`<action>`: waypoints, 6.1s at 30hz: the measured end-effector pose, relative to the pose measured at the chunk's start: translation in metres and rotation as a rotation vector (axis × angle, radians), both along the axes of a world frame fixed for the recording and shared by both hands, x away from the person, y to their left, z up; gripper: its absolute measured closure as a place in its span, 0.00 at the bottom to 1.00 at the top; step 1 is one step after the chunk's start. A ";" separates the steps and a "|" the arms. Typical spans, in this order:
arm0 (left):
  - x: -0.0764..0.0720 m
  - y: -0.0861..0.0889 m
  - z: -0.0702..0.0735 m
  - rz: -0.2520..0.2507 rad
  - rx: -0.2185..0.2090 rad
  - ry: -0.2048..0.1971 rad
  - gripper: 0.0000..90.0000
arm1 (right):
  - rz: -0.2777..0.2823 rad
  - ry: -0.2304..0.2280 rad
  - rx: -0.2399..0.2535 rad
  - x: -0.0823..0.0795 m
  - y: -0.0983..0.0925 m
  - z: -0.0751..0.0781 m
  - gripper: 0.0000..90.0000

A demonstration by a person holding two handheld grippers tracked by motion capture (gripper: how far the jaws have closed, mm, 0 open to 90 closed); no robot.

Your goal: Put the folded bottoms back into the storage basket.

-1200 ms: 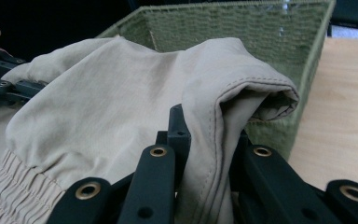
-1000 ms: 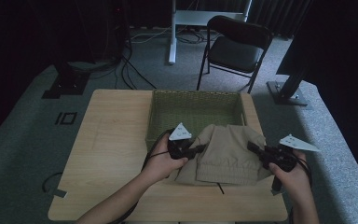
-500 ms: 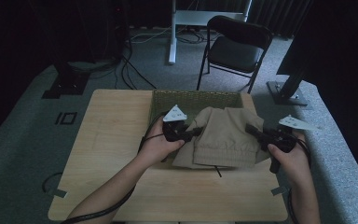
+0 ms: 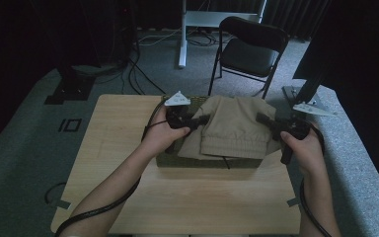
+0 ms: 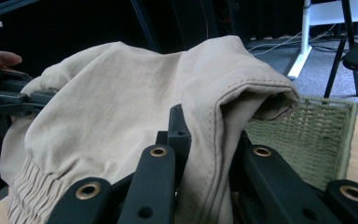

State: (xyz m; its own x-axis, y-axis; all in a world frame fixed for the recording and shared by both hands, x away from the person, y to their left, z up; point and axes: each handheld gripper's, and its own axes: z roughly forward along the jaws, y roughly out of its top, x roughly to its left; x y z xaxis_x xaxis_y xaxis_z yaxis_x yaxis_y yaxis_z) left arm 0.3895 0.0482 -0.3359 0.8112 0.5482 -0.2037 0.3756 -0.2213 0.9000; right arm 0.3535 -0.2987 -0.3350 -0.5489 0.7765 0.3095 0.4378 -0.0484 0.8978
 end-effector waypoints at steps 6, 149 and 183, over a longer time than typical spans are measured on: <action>0.014 0.005 0.002 0.015 -0.001 0.004 0.90 | 0.005 0.012 0.015 0.016 0.005 0.007 0.88; 0.046 0.028 -0.066 0.203 0.105 0.064 0.21 | -0.047 0.043 -0.263 0.091 0.065 -0.068 0.16; -0.043 0.043 -0.069 0.091 0.090 -0.004 0.19 | 0.082 -0.059 -0.257 -0.008 0.058 -0.076 0.15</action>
